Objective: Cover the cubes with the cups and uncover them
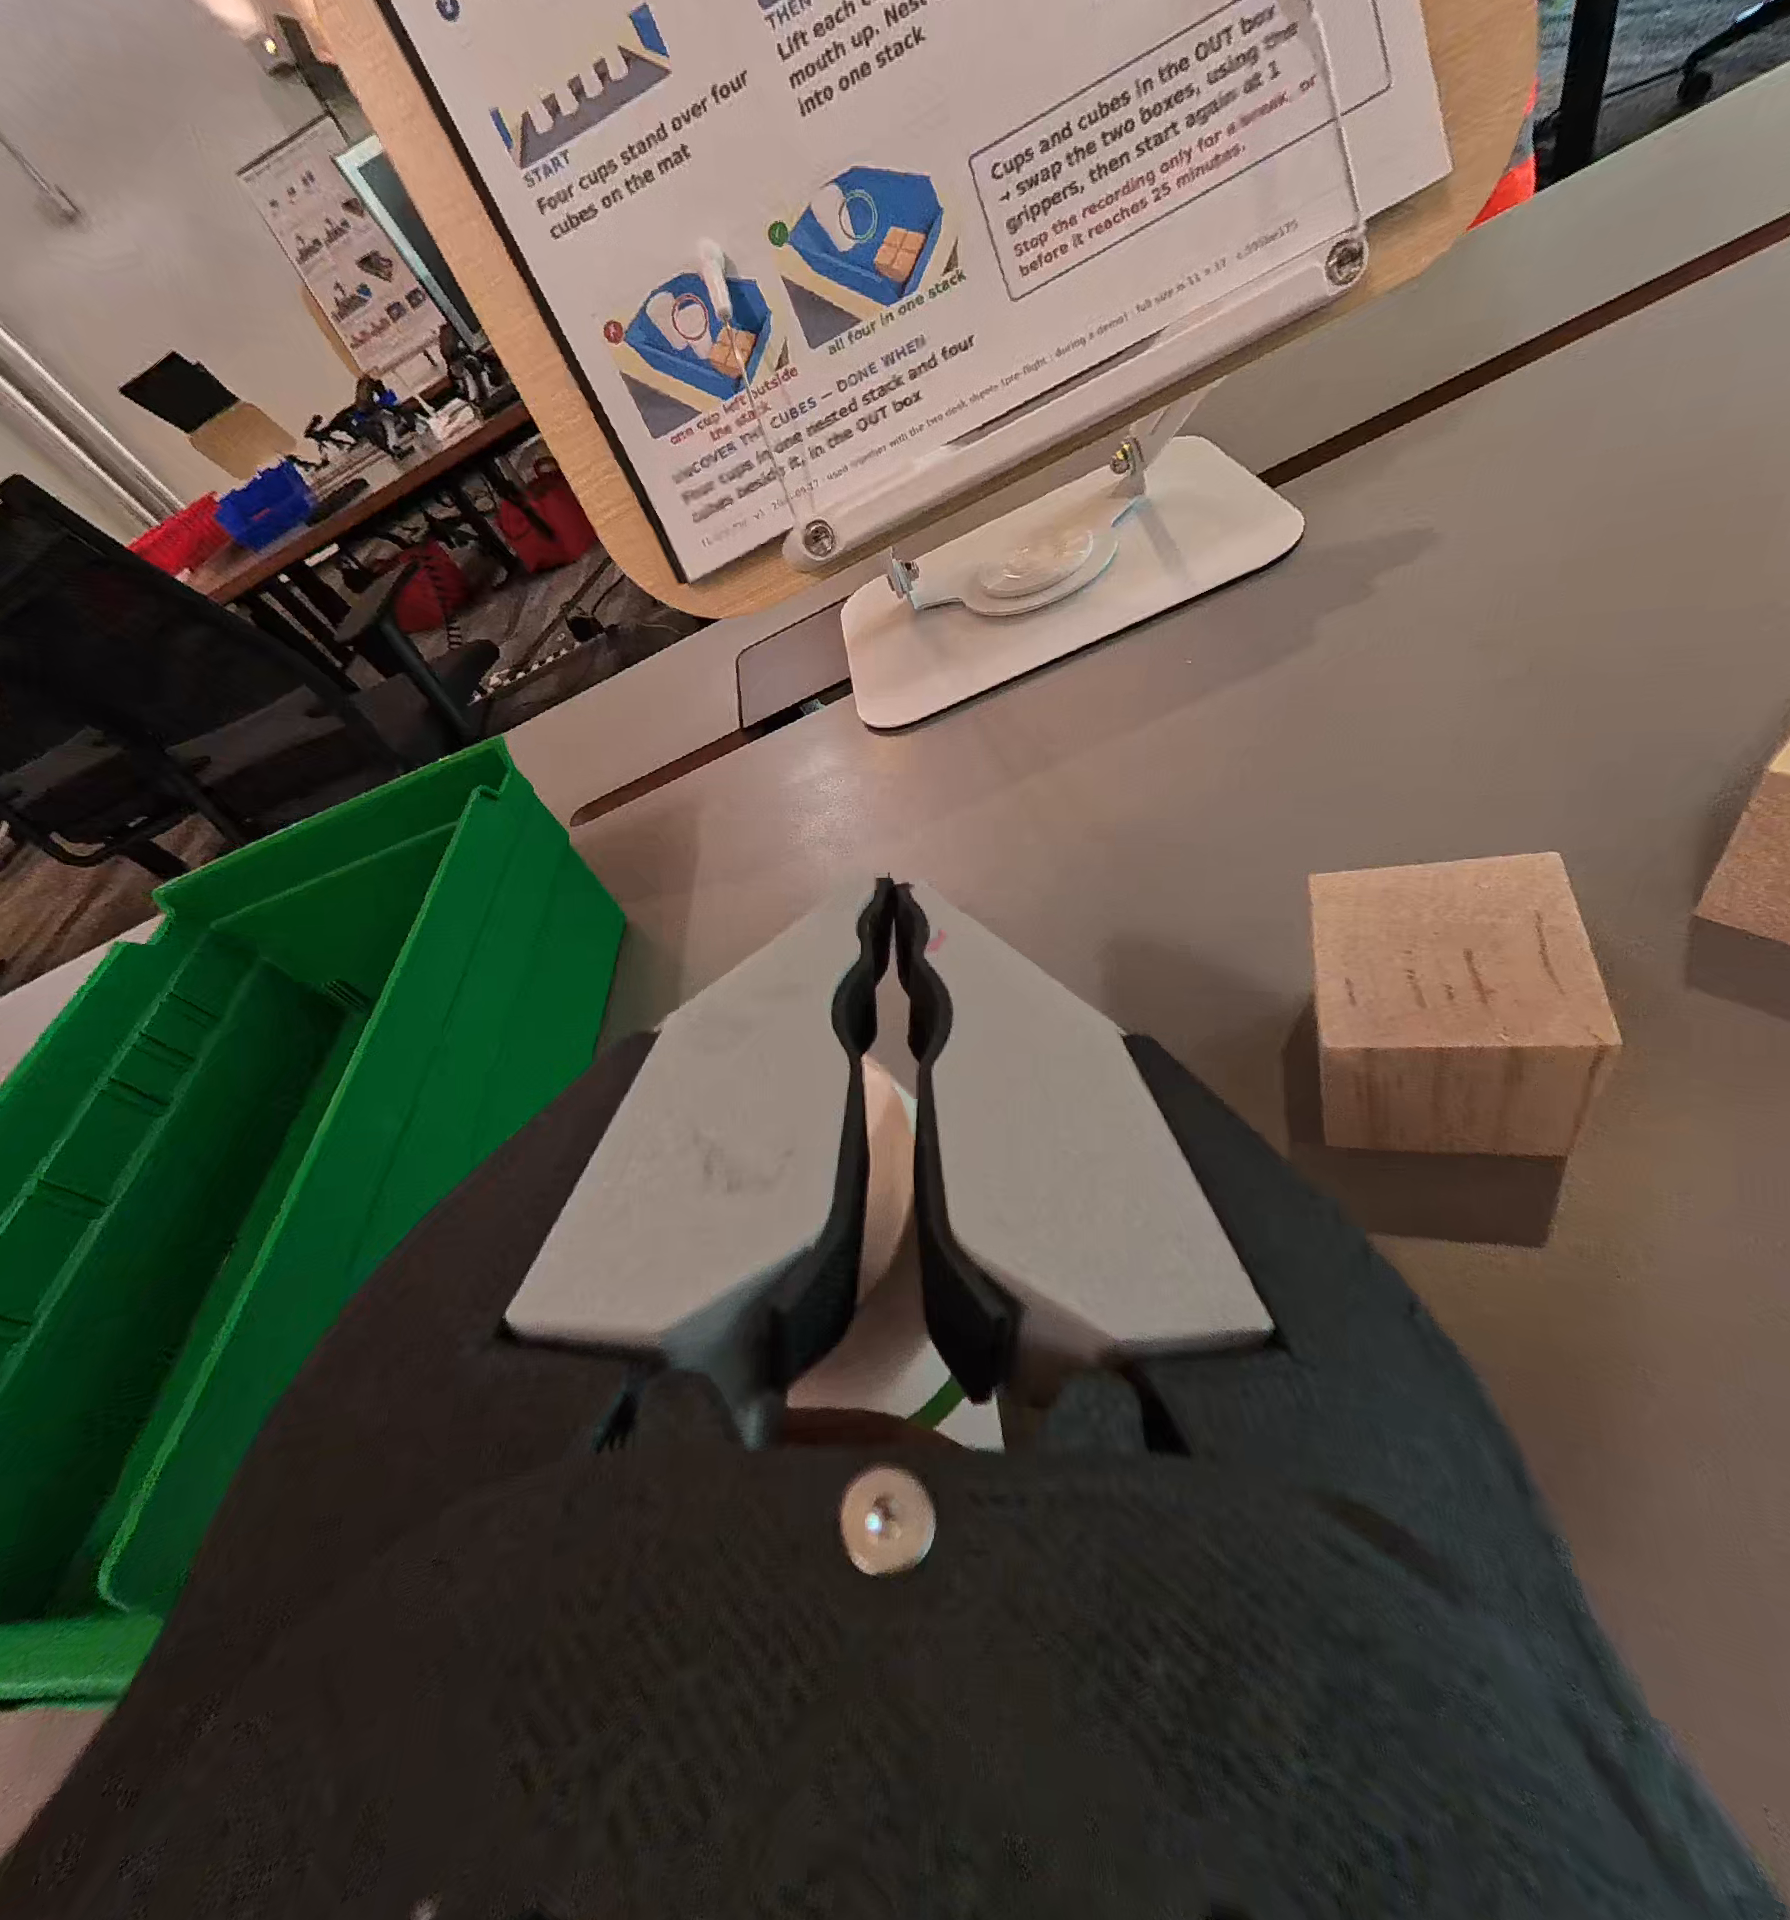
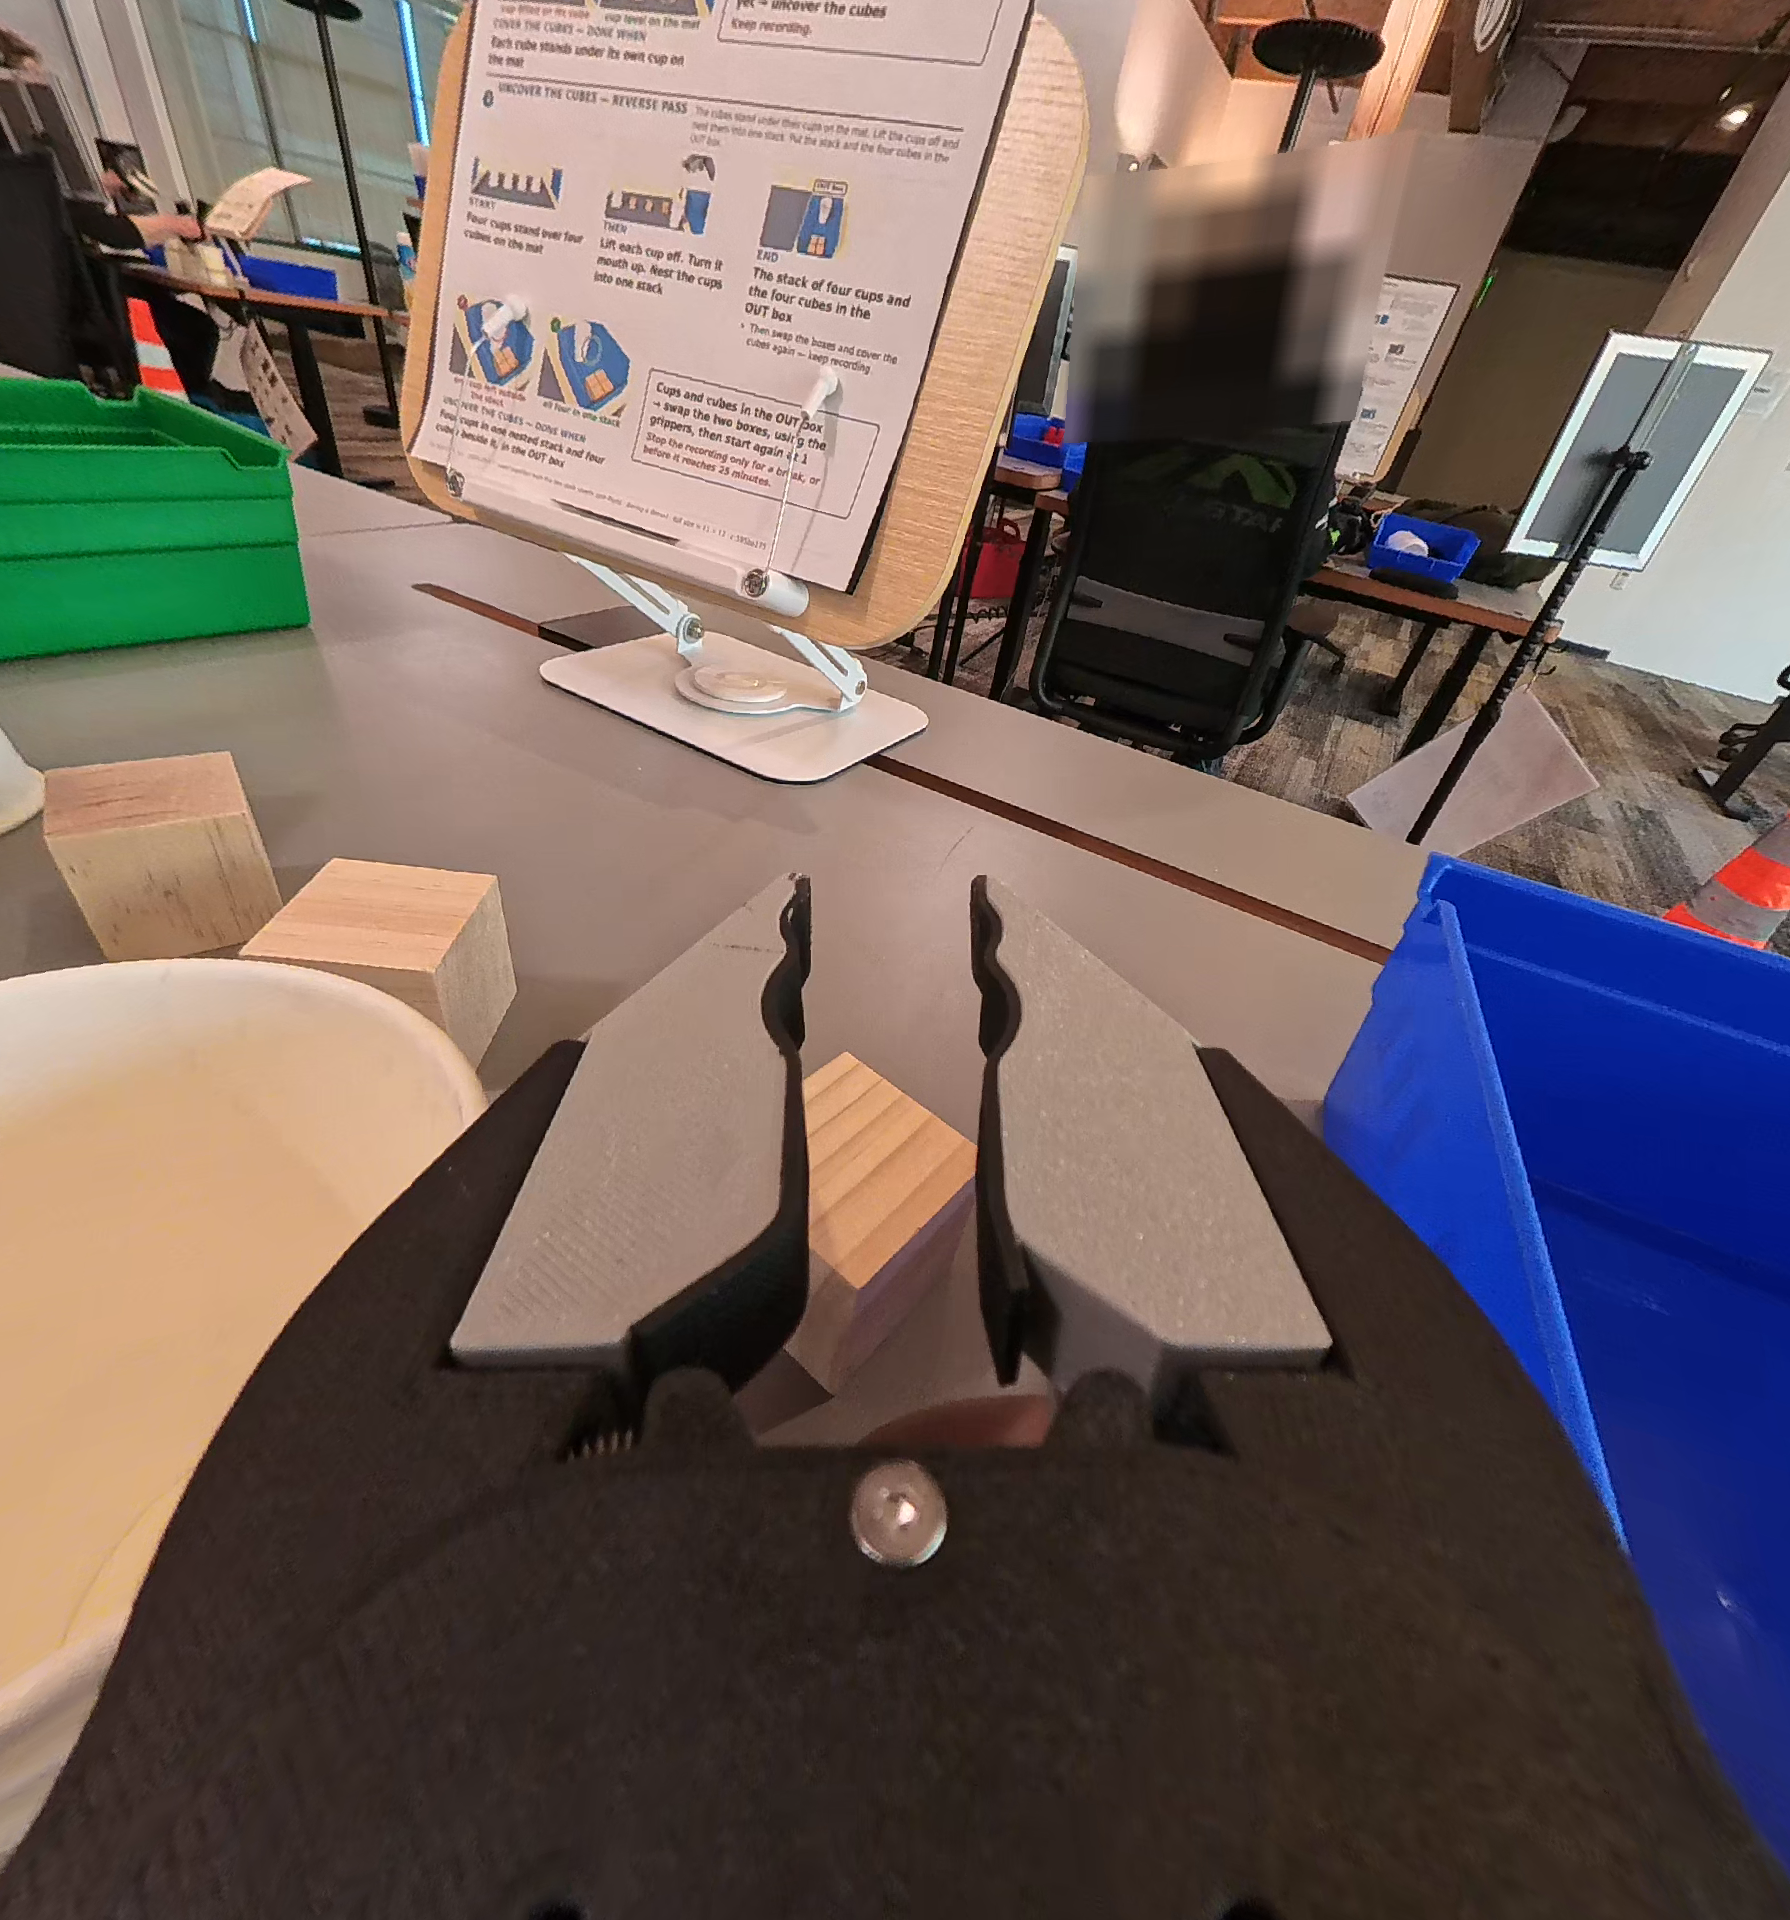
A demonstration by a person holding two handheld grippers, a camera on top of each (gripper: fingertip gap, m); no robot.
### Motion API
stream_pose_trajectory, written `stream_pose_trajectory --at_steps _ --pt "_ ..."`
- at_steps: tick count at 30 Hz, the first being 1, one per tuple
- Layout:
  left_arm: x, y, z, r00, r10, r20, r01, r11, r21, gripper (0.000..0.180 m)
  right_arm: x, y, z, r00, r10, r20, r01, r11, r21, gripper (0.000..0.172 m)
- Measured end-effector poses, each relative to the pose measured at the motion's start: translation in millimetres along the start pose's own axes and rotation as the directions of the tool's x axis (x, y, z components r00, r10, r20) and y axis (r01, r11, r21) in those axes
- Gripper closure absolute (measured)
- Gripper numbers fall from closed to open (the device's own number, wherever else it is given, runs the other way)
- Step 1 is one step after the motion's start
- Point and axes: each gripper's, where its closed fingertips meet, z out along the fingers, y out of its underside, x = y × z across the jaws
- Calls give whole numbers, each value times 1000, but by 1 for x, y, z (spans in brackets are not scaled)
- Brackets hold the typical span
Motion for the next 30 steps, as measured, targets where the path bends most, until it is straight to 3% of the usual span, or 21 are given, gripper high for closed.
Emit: stream_pose_trajectory --at_steps 7,30 --pt "-2 -35 -18 999 -51 -8 51 981 187 180 0 0 0 1000 0 0 0 1000 0 144" --pt "-6 -14 -23 994 -104 -11 105 983 148 175 -5 -1 1 1000 -7 14 7 1000 -1 144"
